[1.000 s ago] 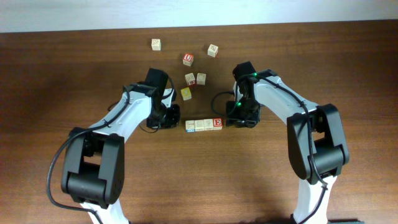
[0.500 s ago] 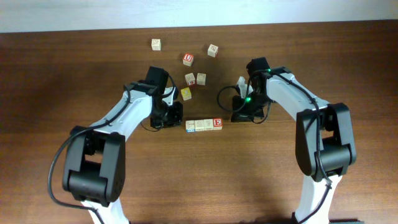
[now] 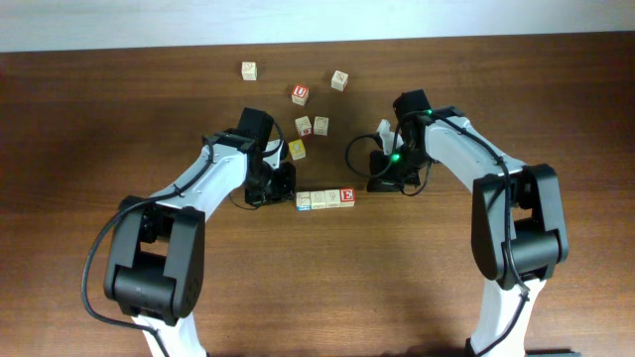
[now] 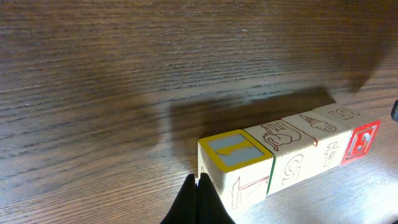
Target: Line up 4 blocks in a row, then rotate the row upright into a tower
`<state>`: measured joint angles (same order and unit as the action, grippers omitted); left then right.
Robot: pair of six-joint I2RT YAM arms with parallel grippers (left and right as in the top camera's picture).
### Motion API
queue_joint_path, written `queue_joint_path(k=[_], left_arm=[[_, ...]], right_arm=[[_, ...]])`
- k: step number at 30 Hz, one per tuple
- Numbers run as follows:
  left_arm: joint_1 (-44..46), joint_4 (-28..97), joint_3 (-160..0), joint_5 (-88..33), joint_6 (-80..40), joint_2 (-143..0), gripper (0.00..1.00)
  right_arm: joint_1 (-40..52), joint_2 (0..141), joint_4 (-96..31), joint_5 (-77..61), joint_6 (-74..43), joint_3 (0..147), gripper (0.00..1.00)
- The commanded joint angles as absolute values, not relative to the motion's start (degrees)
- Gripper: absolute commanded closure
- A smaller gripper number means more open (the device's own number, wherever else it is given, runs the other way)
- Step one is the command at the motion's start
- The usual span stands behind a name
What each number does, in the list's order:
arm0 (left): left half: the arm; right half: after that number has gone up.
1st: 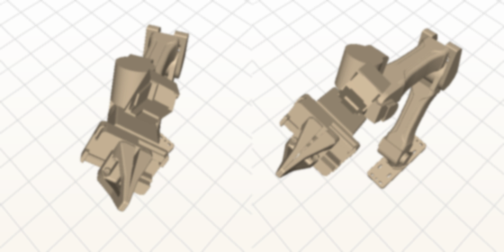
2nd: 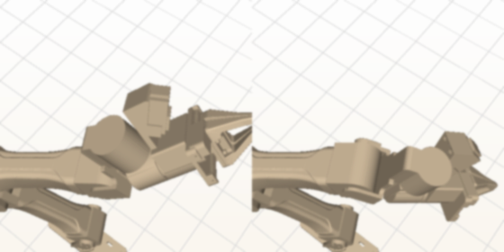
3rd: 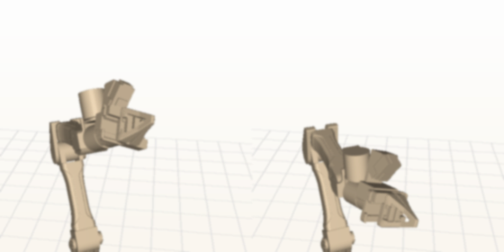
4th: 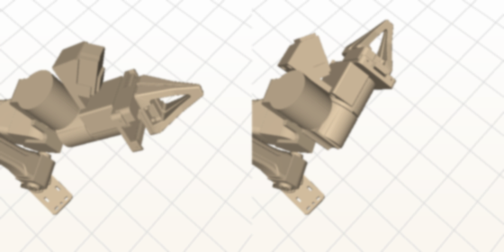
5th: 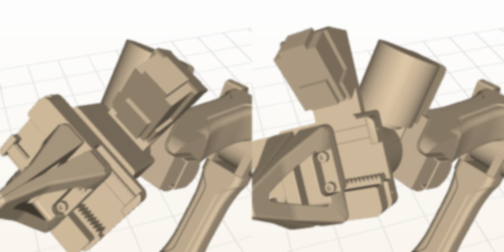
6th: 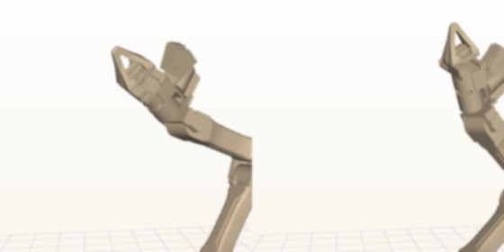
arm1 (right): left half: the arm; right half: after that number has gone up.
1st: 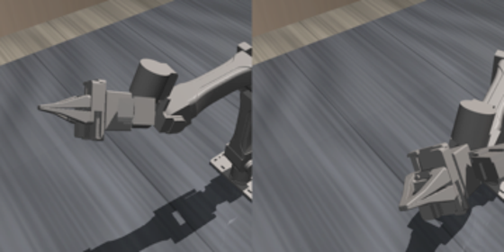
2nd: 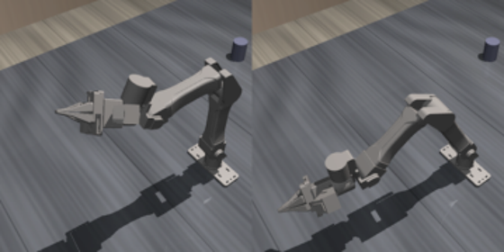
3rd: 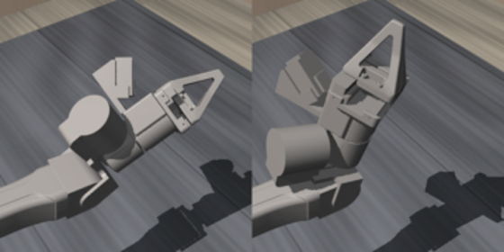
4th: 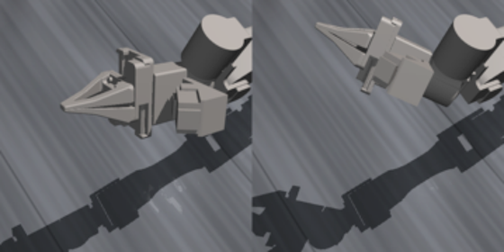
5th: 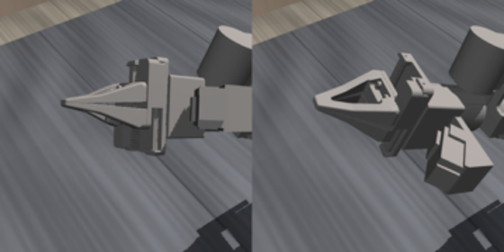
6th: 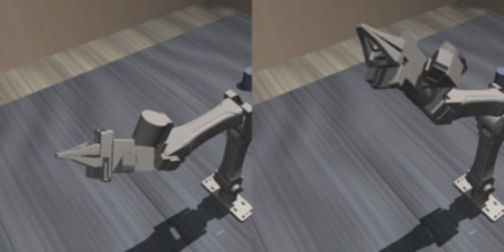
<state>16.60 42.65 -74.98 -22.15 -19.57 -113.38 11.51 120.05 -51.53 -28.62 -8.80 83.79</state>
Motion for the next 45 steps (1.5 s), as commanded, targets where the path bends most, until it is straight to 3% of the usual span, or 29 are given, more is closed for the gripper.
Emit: queue_joint_path(k=[1, 14, 31, 45], left_arm=[[16.9, 43.2, -75.8, -23.1, -20.1, -113.9, 1.0], [16.9, 43.6, -75.8, -23.0, -20.0, -113.9, 1.0], [16.9, 43.6, -75.8, -23.0, -19.7, -113.9, 1.0], [16.9, 43.4, -75.8, -23.0, -19.7, -113.9, 1.0]], right_arm=[[12.5, 119.6, -51.4, -29.1, -8.4, 84.8, 0.96], [15.1, 119.6, -50.5, -25.3, -11.5, 84.6, 0.96], [15.2, 119.6, -53.1, -32.8, -12.5, 84.6, 0.96], [18.0, 119.6, -51.2, -26.3, -14.5, 84.6, 0.96]])
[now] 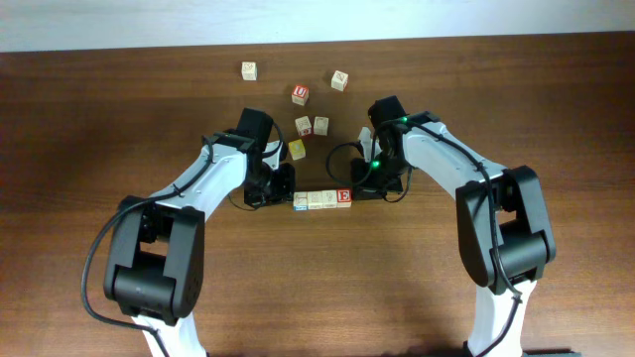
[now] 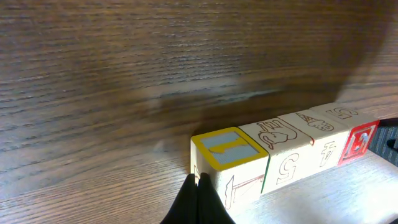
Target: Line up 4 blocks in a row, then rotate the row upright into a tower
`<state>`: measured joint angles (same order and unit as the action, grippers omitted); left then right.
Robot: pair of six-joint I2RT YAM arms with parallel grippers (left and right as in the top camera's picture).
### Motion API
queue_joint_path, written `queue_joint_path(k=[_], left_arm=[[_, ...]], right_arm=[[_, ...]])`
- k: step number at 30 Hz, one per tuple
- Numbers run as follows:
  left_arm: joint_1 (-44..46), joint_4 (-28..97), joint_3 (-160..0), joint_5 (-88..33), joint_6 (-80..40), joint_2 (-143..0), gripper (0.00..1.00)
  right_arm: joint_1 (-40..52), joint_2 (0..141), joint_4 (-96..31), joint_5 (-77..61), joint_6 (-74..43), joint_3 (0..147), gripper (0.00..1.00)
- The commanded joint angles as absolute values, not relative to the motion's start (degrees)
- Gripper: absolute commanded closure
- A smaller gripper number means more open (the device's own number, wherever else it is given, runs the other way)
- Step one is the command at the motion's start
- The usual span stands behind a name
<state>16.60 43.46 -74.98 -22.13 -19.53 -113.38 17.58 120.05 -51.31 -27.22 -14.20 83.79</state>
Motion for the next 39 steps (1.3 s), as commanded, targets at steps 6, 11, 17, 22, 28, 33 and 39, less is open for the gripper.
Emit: queue_joint_path(k=[6, 11, 17, 22, 28, 33, 39], left_arm=[[19.2, 42.7, -75.8, -22.2, -18.3, -113.9, 1.0], [19.7, 42.5, -75.8, -20.8, -18.4, -113.9, 1.0], [19.7, 42.5, -75.8, -20.8, -18.4, -113.9, 1.0], [19.7, 42.5, -75.8, -20.8, -18.4, -113.9, 1.0], [19.7, 42.5, -75.8, -20.8, -18.4, -113.9, 1.0], [19.7, 42.5, -75.8, -20.8, -18.4, -113.9, 1.0], [19.7, 42.5, -75.8, -20.8, -18.4, -113.9, 1.0]], right_arm=[[18.0, 119.6, -51.6, -26.3, -15.4, 84.6, 0.96], [18.0, 119.6, -51.6, -28.3, -15.5, 84.6, 0.96], [18.0, 119.6, -50.9, -31.4, -15.3, 84.7, 0.95], [18.1, 117.5, -50.9, -32.5, -15.0, 84.7, 0.95], [18.8, 114.8, -51.2, -32.6, -14.9, 84.7, 0.96], [22.4, 114.8, -51.2, -32.6, -14.9, 86.4, 0.96], [25.2, 114.8, -51.2, -32.6, -15.1, 87.5, 0.96]])
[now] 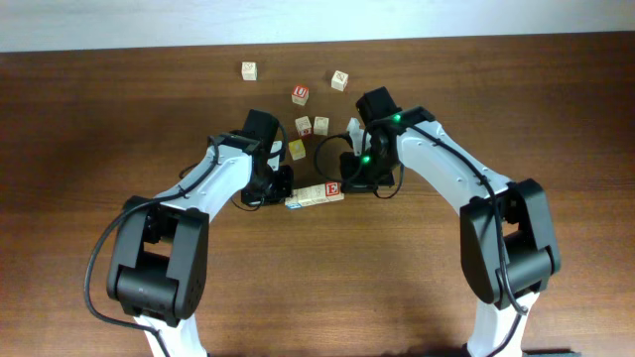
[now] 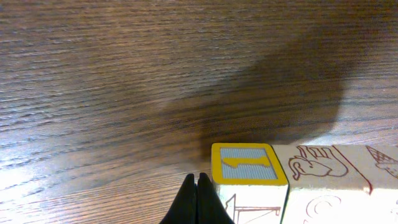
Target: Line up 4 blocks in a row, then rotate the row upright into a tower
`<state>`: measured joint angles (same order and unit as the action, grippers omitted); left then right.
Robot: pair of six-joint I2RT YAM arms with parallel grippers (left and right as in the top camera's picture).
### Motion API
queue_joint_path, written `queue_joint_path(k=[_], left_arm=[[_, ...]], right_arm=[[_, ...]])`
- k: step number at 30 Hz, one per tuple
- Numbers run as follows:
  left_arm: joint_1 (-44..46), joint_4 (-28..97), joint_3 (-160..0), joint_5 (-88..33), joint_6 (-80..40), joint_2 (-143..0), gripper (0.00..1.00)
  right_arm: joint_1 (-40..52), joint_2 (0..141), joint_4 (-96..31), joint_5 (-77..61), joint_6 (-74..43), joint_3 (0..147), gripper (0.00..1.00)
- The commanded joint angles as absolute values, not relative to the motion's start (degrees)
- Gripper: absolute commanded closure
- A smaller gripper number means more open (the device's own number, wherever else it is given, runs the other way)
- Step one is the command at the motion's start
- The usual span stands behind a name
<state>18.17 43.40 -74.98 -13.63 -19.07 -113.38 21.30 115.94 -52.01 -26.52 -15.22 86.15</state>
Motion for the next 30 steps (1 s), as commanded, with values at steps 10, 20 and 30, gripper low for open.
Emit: queue_joint_path(k=[10, 20, 30], left_arm=[[19.7, 42.5, -75.8, -20.8, -18.4, -113.9, 1.0], [19.7, 42.5, -75.8, -20.8, -18.4, -113.9, 1.0], [19.7, 42.5, -75.8, -20.7, -18.4, -113.9, 1.0]], right_arm=[[28.6, 114.8, -51.6, -32.6, -15.1, 90.3, 0.96], [30.4, 114.8, -51.8, -32.5, -15.1, 91.1, 0.96], [30.4, 114.8, -51.5, -32.3, -15.1, 91.1, 0.96]])
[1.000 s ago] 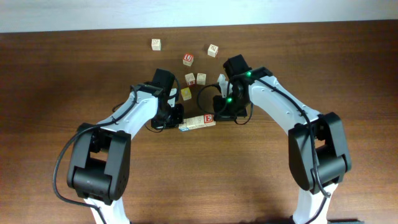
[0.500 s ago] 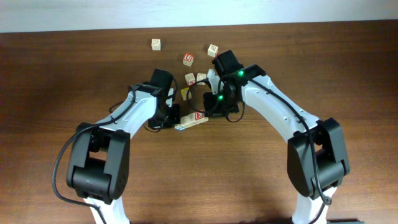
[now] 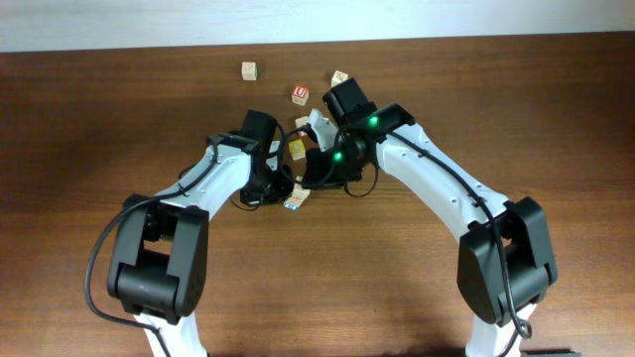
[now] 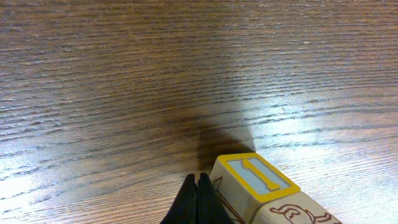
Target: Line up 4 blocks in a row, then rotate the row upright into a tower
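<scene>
A row of wooden blocks lies slanted on the table. Only its near end (image 3: 295, 201) shows in the overhead view; the remainder is hidden under my right arm. In the left wrist view the end block, yellow-framed with a "1" (image 4: 255, 177), sits just right of my left gripper (image 4: 198, 198). A block with a brown drawing (image 4: 298, 211) adjoins it. My left gripper (image 3: 276, 188) is shut on nothing, its tips against the end block's side. My right gripper (image 3: 317, 169) hangs over the row's far end, its fingers hidden.
Loose blocks lie at the back: one pale (image 3: 249, 70), one red (image 3: 301, 94), another pale (image 3: 339, 76) and a yellow one (image 3: 296, 147) close to both wrists. The brown table (image 3: 99, 149) spreads to the left, right and front.
My right arm has moved left and farther back. The row has turned to a steeper slant and now sits mostly under that arm. My left gripper stays shut at the row's near end.
The row of four lay level between my grippers, the right one apart from the red E end. Then the right gripper stood at that end and the row sat slightly left. Then the row tilted, its right end farther back; now it slants steeply.
</scene>
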`<state>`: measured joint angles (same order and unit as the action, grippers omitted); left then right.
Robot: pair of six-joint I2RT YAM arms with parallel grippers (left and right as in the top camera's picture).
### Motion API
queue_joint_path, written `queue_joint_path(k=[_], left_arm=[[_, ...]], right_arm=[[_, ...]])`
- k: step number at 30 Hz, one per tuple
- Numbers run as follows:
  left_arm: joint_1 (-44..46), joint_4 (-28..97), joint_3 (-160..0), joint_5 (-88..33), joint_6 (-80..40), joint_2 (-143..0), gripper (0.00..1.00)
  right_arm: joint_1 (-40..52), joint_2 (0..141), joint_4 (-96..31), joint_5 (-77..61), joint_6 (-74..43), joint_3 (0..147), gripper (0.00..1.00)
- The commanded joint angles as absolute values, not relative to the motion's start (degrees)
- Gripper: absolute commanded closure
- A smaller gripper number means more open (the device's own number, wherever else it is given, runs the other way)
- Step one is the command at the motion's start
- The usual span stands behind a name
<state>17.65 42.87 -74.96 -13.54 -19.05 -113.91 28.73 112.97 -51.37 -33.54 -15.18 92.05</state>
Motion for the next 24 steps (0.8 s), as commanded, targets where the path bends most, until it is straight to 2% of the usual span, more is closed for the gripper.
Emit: queue_joint_path(k=[1, 18, 24], left_arm=[[19.7, 42.5, -75.8, -20.5, -18.4, -113.9, 1.0], [12.3, 44.2, -76.0, -19.0, -17.7, -113.9, 1.0], [4.5, 47.7, -82.3, -17.6, -16.1, -113.9, 1.0]], right_arm=[[30.4, 114.8, -51.5, -31.6, -15.6, 91.1, 0.96], [31.1, 116.6, -49.4, -29.3, -17.0, 91.1, 0.96], [31.1, 116.6, -49.3, -28.7, -17.0, 91.1, 0.96]])
